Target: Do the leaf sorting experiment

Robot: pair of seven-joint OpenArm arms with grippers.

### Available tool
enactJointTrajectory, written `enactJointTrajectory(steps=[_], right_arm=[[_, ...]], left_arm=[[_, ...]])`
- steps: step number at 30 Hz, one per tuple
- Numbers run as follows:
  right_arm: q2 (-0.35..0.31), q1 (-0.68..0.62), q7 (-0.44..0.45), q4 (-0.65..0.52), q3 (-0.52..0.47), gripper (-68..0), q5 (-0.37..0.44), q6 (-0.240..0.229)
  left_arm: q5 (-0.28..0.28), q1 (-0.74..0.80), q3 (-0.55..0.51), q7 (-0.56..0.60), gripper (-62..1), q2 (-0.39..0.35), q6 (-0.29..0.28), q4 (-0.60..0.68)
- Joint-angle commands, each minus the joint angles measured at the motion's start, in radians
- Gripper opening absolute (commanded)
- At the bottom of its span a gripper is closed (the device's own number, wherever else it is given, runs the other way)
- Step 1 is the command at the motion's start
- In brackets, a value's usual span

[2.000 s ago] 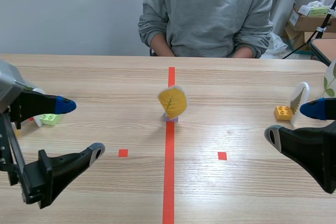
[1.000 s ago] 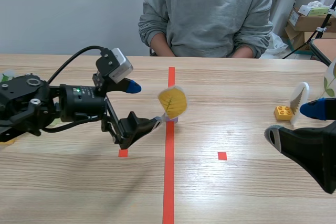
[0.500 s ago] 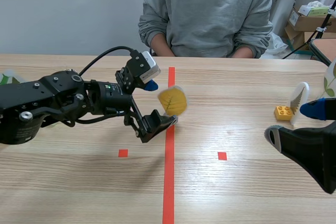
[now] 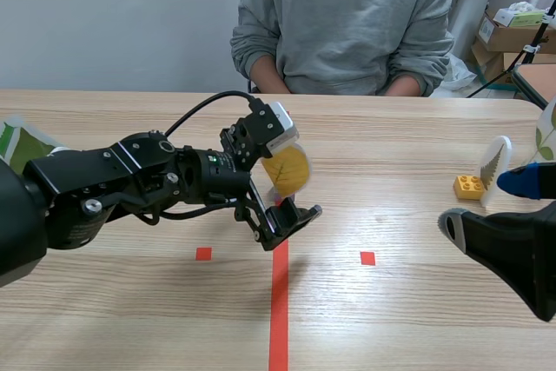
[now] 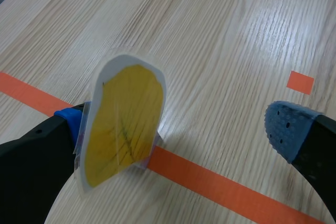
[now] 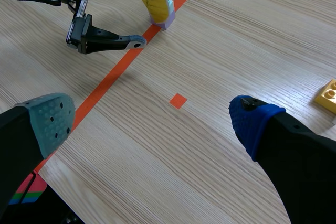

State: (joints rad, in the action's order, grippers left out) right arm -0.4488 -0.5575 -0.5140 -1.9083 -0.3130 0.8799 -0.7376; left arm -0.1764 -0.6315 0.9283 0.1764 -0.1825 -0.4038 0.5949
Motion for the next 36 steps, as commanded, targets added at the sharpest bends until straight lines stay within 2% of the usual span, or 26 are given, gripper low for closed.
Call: enactJointTrajectory(steps=[1, 4, 11, 17, 30, 36], right_arm=[[-0.005, 0.01, 0.019, -0.002, -0.005, -6.9, 0.006, -0.008], [-0.005, 0.01, 0.023, -0.002, -0.005, -6.9, 0.006, -0.008], [-0.005, 0.01, 0.023, -0.002, -0.005, -6.9, 0.006, -0.008], [-0.005, 0.01, 0.023, -0.002, -0.005, -6.9, 0.006, -0.008], [-0.005, 0.01, 0.023, -0.002, -0.005, -6.9, 0.006, -0.008], [-0.005, 0.01, 0.023, -0.002, -0.005, -6.9, 0.006, -0.008]], left_arm=[[-0.012, -0.012, -0.006, 0.015, 1.4, 0.005, -0.002, 0.013], [-0.012, -0.012, -0.006, 0.015, 0.1, 0.002, -0.002, 0.013], [-0.013, -0.012, -0.006, 0.015, -25.3, 0.002, 0.002, 0.013], [-0.013, -0.012, -0.006, 0.016, -38.6, 0.002, 0.002, 0.013], [-0.013, -0.011, -0.006, 0.035, -54.9, 0.002, 0.002, 0.013], [-0.013, -0.011, -0.006, 0.039, -56.7, 0.002, 0.002, 0.013]])
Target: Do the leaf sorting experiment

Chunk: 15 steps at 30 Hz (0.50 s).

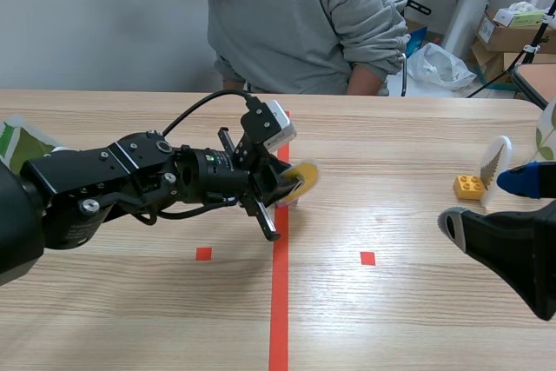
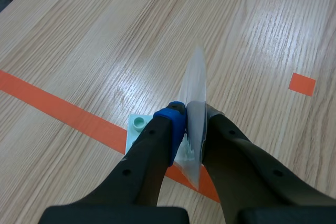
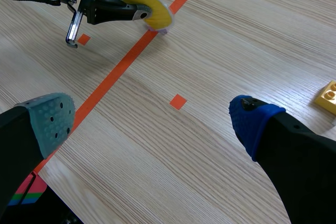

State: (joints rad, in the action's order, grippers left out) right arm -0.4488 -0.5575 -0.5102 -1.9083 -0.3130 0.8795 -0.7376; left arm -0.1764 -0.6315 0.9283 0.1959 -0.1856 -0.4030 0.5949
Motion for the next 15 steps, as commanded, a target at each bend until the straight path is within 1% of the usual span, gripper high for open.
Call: enactJointTrajectory(steps=[1, 6, 9, 11, 15], right_arm=[[-0.005, 0.01, 0.019, -0.002, -0.005, -6.9, 0.006, -0.008], [-0.005, 0.01, 0.019, -0.002, -0.005, -6.9, 0.006, -0.008], [-0.005, 0.01, 0.019, -0.002, -0.005, -6.9, 0.003, -0.008], [-0.005, 0.01, 0.019, -0.002, -0.005, -6.9, 0.002, -0.008], [-0.005, 0.01, 0.019, -0.002, -0.005, -6.9, 0.002, -0.008]], left_arm=[[-0.013, -0.011, -0.006, 0.022, -56.7, 0.005, 0.001, 0.013], [-0.022, -0.011, -0.01, 0.033, -56.7, 0.003, 0.0, 0.014], [-0.026, -0.002, -0.019, 0.033, -56.7, -0.011, -0.013, 0.027], [-0.029, 0.018, -0.043, 0.032, -56.7, -0.029, -0.023, 0.056], [-0.04, 0.089, -0.145, 0.019, -56.7, -0.075, -0.061, 0.146]])
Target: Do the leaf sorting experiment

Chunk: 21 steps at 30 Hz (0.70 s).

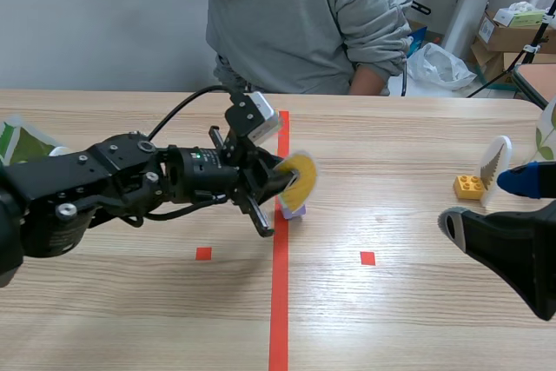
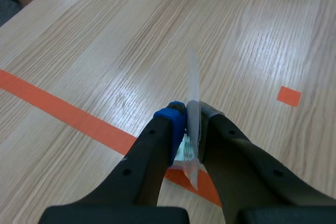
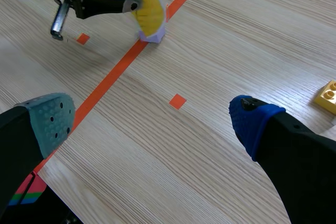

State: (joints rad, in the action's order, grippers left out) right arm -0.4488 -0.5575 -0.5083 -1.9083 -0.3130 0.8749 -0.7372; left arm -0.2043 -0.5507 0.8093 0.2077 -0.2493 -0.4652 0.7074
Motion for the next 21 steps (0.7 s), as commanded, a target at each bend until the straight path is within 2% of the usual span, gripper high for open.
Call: enactJointTrajectory(steps=[1, 7, 21], right_arm=[[-0.005, 0.01, 0.017, -0.002, -0.005, -6.9, 0.007, -0.008], [-0.005, 0.01, 0.018, -0.002, -0.005, -6.9, 0.007, -0.008], [-0.005, 0.01, 0.017, -0.002, -0.005, -6.9, 0.007, -0.008]], left_arm=[[-0.012, 0.03, -0.056, 0.0, -56.7, -0.022, -0.001, 0.061], [-0.012, 0.161, -0.238, -0.027, -56.7, -0.067, -0.001, 0.209], [-0.013, 0.463, -0.61, -0.047, -56.7, -0.071, -0.002, 0.476]])
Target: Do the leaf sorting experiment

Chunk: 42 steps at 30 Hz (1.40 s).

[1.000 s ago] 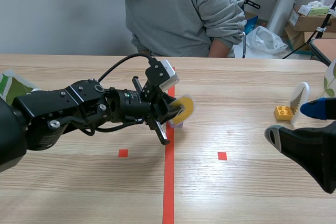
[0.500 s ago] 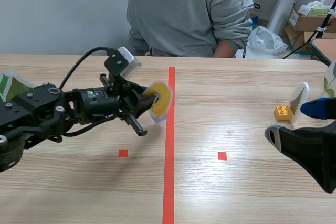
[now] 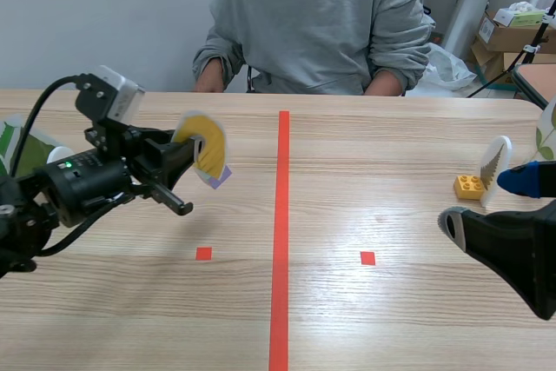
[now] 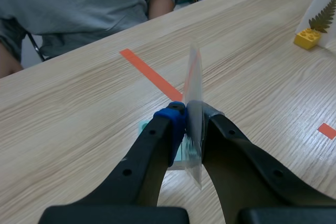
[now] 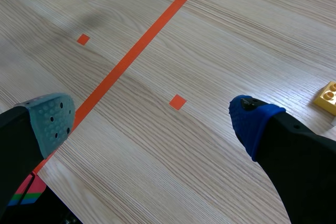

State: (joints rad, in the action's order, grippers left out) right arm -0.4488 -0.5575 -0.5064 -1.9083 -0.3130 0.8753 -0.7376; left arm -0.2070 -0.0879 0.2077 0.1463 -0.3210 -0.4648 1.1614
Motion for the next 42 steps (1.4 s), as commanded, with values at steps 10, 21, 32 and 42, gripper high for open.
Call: enactJointTrajectory(steps=[10, 21, 32, 42], right_arm=[[-0.005, 0.01, 0.015, -0.002, -0.005, -6.9, 0.006, -0.008], [-0.005, 0.01, 0.018, -0.002, -0.005, -6.9, 0.007, -0.008], [-0.005, 0.01, 0.019, -0.002, -0.005, -6.9, 0.007, -0.008], [-0.005, 0.01, 0.022, -0.002, -0.005, -6.9, 0.007, -0.008]], left_arm=[[-0.168, 0.209, -0.257, -0.012, -56.7, -0.015, -0.002, 0.171], [-0.277, 0.311, -0.476, -0.06, -56.7, -0.014, 0.0, 0.178], [-0.243, 0.325, -0.503, -0.092, -56.7, 0.002, 0.14, 0.153], [-0.165, 0.318, -0.499, -0.093, -56.7, 0.03, 0.202, 0.122]])
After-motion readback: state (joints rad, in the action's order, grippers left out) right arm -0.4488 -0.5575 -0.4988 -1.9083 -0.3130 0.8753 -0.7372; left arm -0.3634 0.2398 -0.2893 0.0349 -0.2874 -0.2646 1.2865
